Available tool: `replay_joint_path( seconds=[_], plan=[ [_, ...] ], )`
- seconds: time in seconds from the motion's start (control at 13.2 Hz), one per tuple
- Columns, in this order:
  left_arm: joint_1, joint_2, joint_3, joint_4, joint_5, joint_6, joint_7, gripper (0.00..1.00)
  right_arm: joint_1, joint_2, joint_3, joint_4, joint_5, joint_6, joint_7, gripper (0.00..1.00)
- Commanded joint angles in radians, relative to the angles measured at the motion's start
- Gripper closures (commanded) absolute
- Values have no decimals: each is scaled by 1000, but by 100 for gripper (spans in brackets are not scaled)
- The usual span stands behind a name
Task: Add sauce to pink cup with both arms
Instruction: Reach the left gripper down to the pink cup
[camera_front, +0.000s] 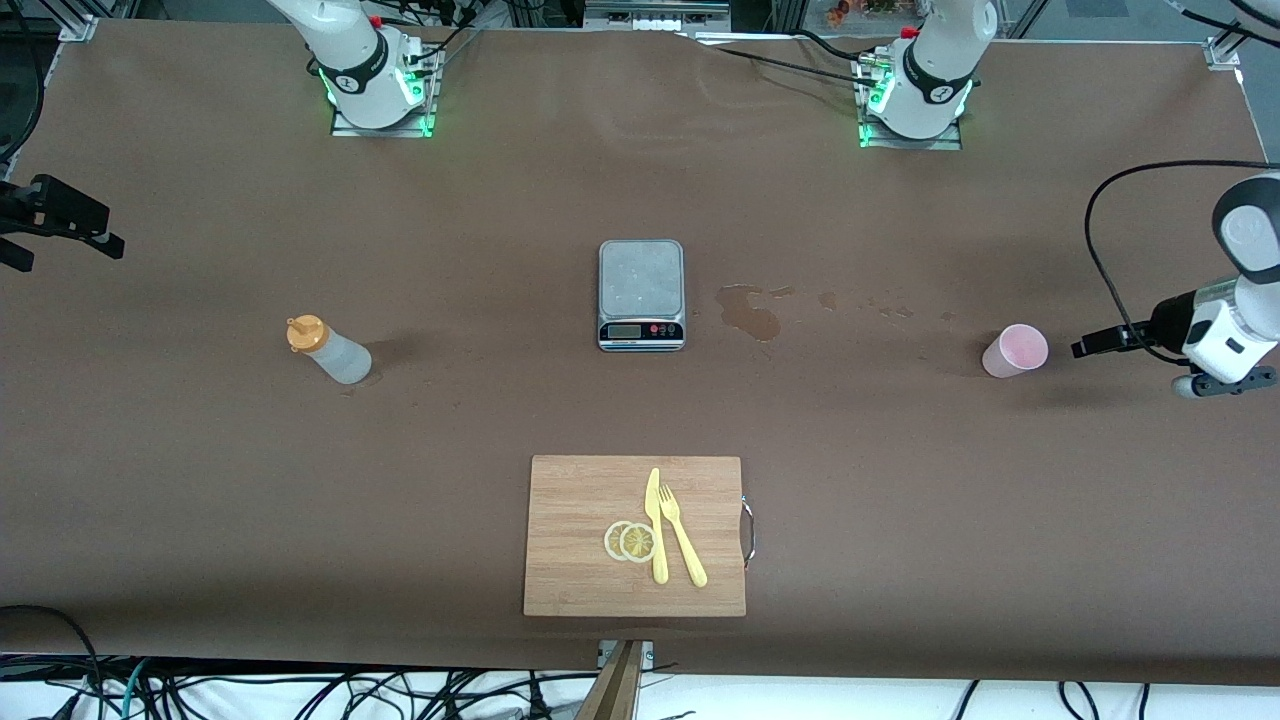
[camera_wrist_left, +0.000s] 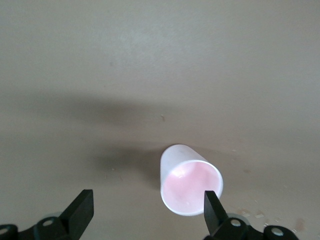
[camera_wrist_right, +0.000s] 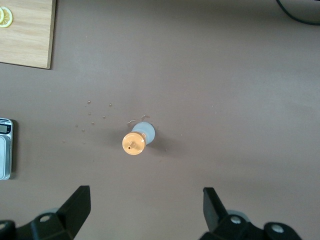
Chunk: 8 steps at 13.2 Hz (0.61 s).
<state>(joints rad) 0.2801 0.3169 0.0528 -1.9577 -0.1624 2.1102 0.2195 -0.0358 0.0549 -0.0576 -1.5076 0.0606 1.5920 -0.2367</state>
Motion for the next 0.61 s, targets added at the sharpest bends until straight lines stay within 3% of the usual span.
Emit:
replay_joint_path(
  seconds=[0.0, 0.08, 0.3, 0.38, 0.53],
  plan=[
    [13, -9, -17, -93, -26, 80, 27, 6, -3, -1, 1, 12, -1, -3, -4, 0],
    [13, -9, -21, -116, -26, 83, 27, 15, -3, -1, 1, 12, -1, -3, -4, 0],
    [11, 2, -27, -148, -26, 155, 27, 19, -3, -1, 1, 12, -1, -1, -4, 0],
    [10, 8, -30, -173, -26, 187, 27, 30, -1, -1, 1, 12, 1, -1, -3, 0],
    [8, 19, -40, -191, -26, 200, 27, 63, -1, -1, 1, 12, 2, 0, -3, 0]
  ],
)
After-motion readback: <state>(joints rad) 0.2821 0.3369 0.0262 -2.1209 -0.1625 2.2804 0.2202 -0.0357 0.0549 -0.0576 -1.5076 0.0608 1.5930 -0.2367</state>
